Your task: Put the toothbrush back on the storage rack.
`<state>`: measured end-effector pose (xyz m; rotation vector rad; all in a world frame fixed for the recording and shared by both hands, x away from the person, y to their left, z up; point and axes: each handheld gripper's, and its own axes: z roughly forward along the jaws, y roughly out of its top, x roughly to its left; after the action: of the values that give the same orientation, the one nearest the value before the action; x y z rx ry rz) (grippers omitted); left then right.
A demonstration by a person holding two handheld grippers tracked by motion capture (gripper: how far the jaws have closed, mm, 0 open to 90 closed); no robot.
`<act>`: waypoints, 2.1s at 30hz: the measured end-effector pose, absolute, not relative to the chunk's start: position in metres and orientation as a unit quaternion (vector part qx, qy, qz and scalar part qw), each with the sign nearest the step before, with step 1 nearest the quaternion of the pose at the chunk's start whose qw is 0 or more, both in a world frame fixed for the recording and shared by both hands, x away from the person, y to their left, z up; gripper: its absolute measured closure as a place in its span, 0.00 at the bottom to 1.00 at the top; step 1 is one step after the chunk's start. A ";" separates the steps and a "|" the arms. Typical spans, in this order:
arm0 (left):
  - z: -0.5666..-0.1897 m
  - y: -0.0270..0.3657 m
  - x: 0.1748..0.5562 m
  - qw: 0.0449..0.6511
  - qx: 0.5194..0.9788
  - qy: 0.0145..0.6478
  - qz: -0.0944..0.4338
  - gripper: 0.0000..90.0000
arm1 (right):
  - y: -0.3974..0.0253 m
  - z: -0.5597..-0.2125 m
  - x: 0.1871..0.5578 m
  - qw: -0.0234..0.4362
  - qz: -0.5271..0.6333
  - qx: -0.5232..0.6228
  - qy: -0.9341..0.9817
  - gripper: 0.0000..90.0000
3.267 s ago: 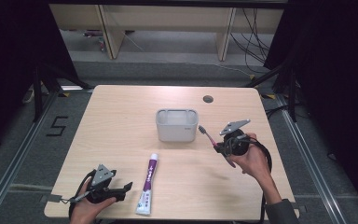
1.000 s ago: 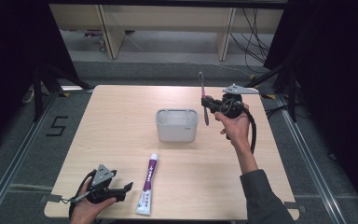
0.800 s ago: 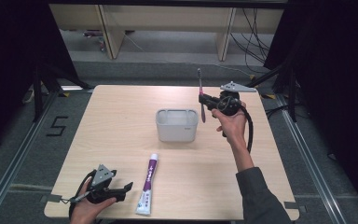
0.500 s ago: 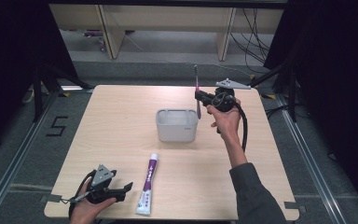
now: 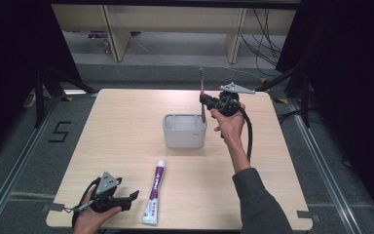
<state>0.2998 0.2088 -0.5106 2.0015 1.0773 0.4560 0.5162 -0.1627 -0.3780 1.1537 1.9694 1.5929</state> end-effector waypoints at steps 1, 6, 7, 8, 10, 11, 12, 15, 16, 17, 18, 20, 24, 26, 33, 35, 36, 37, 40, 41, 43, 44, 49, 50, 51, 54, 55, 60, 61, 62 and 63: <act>-0.511 0.209 0.300 0.400 0.791 0.426 0.181 0.22 | -0.162 -0.379 0.517 0.173 0.562 0.410 0.697 0.91; -0.511 0.209 0.300 0.400 0.792 0.425 0.181 0.22 | -0.160 -0.385 0.520 0.169 0.564 0.420 0.691 0.91; -0.511 0.207 0.300 0.411 0.782 0.433 0.182 0.22 | -0.159 -0.388 0.521 0.163 0.563 0.429 0.687 0.91; -0.511 0.207 0.300 0.411 0.782 0.433 0.182 0.22 | -0.159 -0.388 0.521 0.163 0.563 0.429 0.687 0.91; -0.511 0.207 0.300 0.409 0.785 0.430 0.180 0.22 | -0.159 -0.390 0.522 0.168 0.562 0.426 0.689 0.91; -0.511 0.209 0.300 0.399 0.793 0.424 0.181 0.22 | -0.159 -0.393 0.523 0.167 0.561 0.426 0.690 0.91; -0.511 0.208 0.300 0.400 0.792 0.425 0.181 0.22 | -0.158 -0.394 0.523 0.170 0.562 0.425 0.689 0.91; -0.511 0.207 0.300 0.411 0.783 0.431 0.180 0.22 | -0.158 -0.397 0.524 0.170 0.559 0.427 0.690 0.91; -0.511 0.208 0.300 0.399 0.793 0.424 0.180 0.22 | -0.157 -0.399 0.524 0.165 0.559 0.431 0.689 0.91; -0.511 0.208 0.300 0.401 0.791 0.424 0.181 0.22 | -0.158 -0.400 0.524 0.169 0.559 0.430 0.689 0.91; -0.511 0.208 0.300 0.401 0.791 0.424 0.181 0.22 | -0.158 -0.403 0.525 0.169 0.559 0.428 0.690 0.91; -0.511 0.207 0.300 0.410 0.783 0.432 0.181 0.22 | -0.158 -0.404 0.525 0.171 0.557 0.429 0.690 0.91; -0.511 0.209 0.300 0.399 0.793 0.424 0.181 0.22 | -0.159 -0.411 0.526 0.173 0.552 0.429 0.693 0.91; -0.512 0.206 0.300 0.413 0.782 0.431 0.181 0.22 | -0.158 -0.413 0.525 0.168 0.550 0.436 0.692 0.91; -0.511 0.208 0.300 0.397 0.792 0.428 0.181 0.22 | -0.158 -0.420 0.525 0.171 0.544 0.431 0.699 0.91; -0.511 0.208 0.300 0.400 0.791 0.426 0.180 0.22 | -0.158 -0.421 0.526 0.174 0.545 0.427 0.700 0.91; -0.511 0.208 0.300 0.399 0.792 0.425 0.180 0.22 | -0.157 -0.421 0.524 0.158 0.546 0.436 0.698 0.91; -0.511 0.206 0.300 0.407 0.785 0.431 0.179 0.22 | -0.157 -0.421 0.524 0.162 0.544 0.434 0.700 0.91; -0.511 0.207 0.299 0.398 0.792 0.426 0.179 0.22 | -0.158 -0.423 0.525 0.169 0.540 0.428 0.704 0.91; -0.511 0.207 0.299 0.399 0.792 0.427 0.179 0.22 | -0.158 -0.423 0.525 0.168 0.539 0.427 0.707 0.91; -0.511 0.206 0.300 0.407 0.785 0.432 0.180 0.22 | -0.157 -0.424 0.523 0.165 0.539 0.433 0.703 0.91; -0.511 0.207 0.300 0.398 0.792 0.426 0.179 0.22 | -0.158 -0.425 0.523 0.165 0.537 0.430 0.707 0.91; -0.511 0.207 0.300 0.398 0.792 0.426 0.179 0.22 | -0.158 -0.426 0.523 0.169 0.534 0.427 0.710 0.91; -0.511 0.207 0.300 0.398 0.792 0.427 0.178 0.22 | -0.158 -0.426 0.523 0.169 0.534 0.427 0.710 0.91; -0.512 0.207 0.300 0.399 0.792 0.426 0.177 0.22 | -0.158 -0.426 0.523 0.170 0.530 0.426 0.713 0.91; -0.512 0.206 0.300 0.411 0.784 0.430 0.179 0.22 | -0.158 -0.428 0.523 0.176 0.529 0.419 0.716 0.91; -0.512 0.207 0.299 0.399 0.793 0.425 0.177 0.22 | -0.157 -0.429 0.522 0.174 0.528 0.425 0.714 0.91; -0.511 0.207 0.299 0.402 0.789 0.428 0.180 0.22 | -0.158 -0.431 0.521 0.166 0.524 0.432 0.716 0.90; -0.511 0.207 0.299 0.399 0.792 0.426 0.177 0.22 | -0.159 -0.432 0.522 0.170 0.523 0.426 0.718 0.90; -0.511 0.207 0.299 0.398 0.794 0.425 0.177 0.22 | -0.160 -0.434 0.522 0.173 0.524 0.425 0.717 0.90; -0.511 0.207 0.299 0.399 0.792 0.426 0.178 0.22 | -0.160 -0.434 0.522 0.173 0.524 0.428 0.716 0.90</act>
<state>0.2992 0.2073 -0.5113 2.0056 1.0772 0.4501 0.5220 -0.1598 -0.4341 1.2133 2.0317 1.4864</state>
